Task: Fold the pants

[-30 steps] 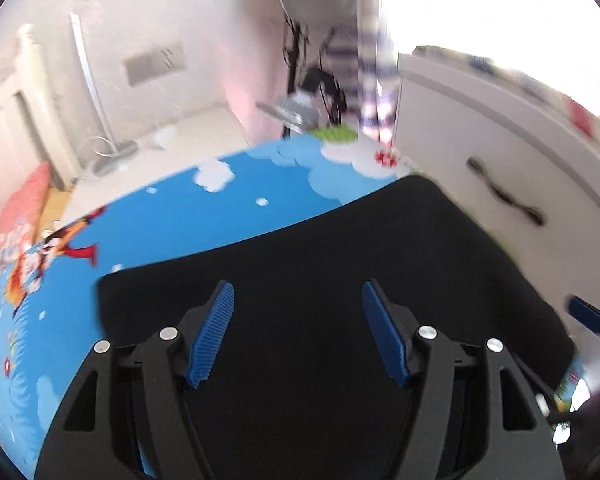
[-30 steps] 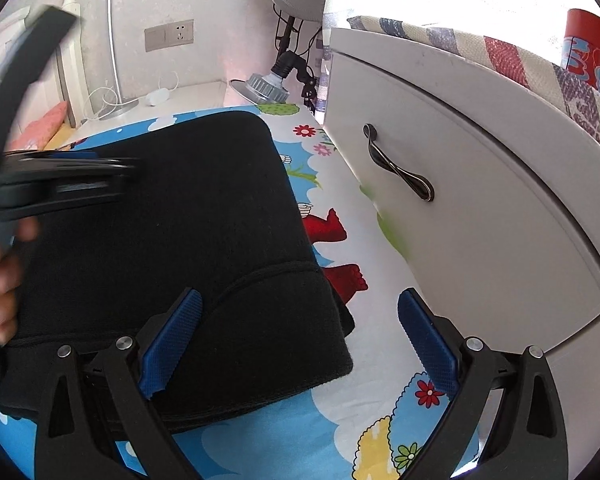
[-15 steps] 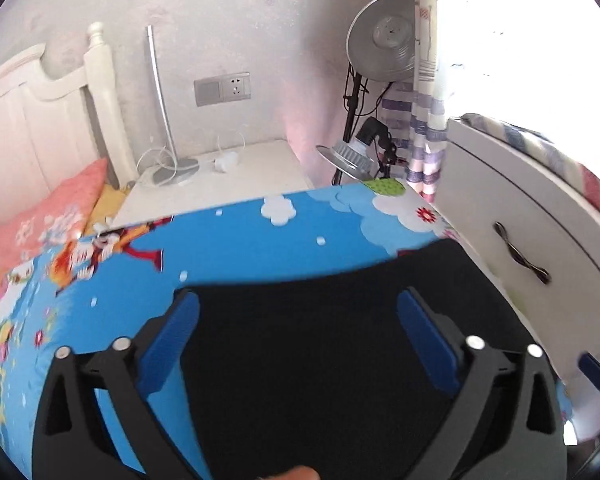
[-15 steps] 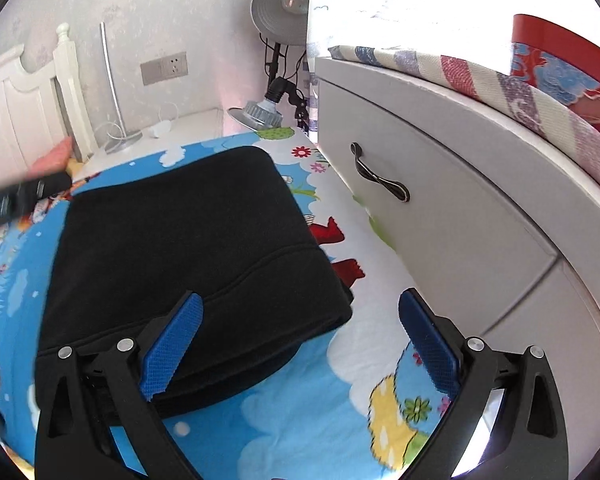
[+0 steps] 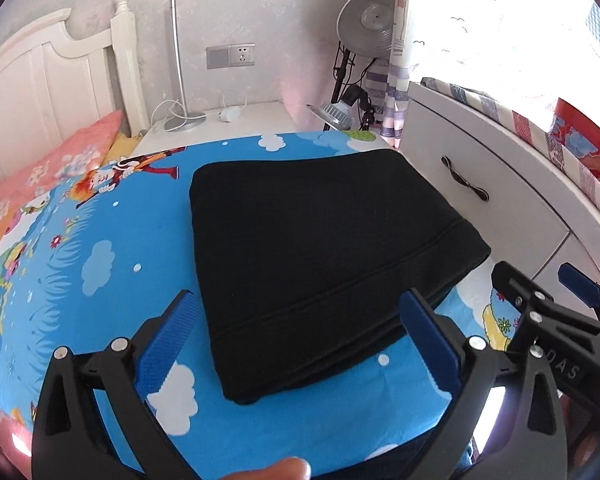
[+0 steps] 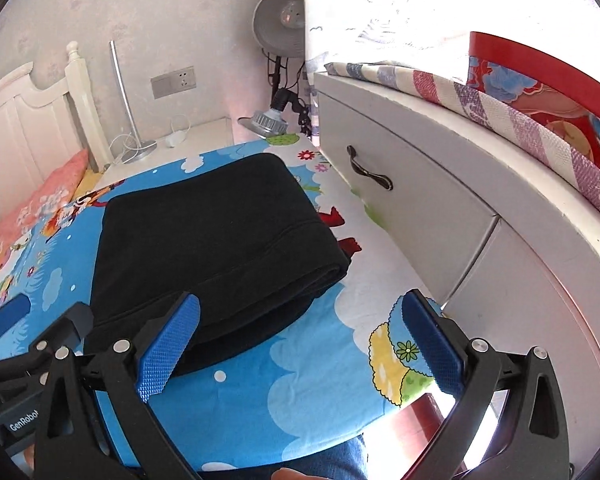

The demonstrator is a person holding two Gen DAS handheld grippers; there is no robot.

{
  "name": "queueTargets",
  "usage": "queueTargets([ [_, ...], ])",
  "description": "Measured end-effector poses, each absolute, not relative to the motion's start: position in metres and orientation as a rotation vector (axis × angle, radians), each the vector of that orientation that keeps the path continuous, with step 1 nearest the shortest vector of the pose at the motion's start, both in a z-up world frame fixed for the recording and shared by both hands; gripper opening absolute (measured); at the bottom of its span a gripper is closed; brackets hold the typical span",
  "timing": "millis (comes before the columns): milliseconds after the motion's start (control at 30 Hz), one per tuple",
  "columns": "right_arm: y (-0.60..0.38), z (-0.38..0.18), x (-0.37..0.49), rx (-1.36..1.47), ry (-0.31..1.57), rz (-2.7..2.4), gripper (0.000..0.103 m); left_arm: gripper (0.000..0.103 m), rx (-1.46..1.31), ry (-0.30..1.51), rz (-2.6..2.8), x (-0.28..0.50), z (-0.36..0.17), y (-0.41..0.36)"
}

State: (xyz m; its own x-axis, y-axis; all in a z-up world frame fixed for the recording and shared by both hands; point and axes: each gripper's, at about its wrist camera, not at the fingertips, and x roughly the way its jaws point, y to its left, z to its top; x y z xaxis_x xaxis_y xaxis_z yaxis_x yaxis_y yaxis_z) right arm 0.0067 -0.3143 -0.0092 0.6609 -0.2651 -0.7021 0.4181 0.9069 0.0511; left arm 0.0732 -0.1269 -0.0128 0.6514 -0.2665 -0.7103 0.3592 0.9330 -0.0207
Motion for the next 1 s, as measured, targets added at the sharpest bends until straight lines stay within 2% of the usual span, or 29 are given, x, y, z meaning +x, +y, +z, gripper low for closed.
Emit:
queueTargets([
  [1000, -0.315, -0.015, 0.014, 0.145, 0.764, -0.355, 0.098, 0.101, 0.134, 0.792, -0.298, 0.075, -0.013, -0.126],
])
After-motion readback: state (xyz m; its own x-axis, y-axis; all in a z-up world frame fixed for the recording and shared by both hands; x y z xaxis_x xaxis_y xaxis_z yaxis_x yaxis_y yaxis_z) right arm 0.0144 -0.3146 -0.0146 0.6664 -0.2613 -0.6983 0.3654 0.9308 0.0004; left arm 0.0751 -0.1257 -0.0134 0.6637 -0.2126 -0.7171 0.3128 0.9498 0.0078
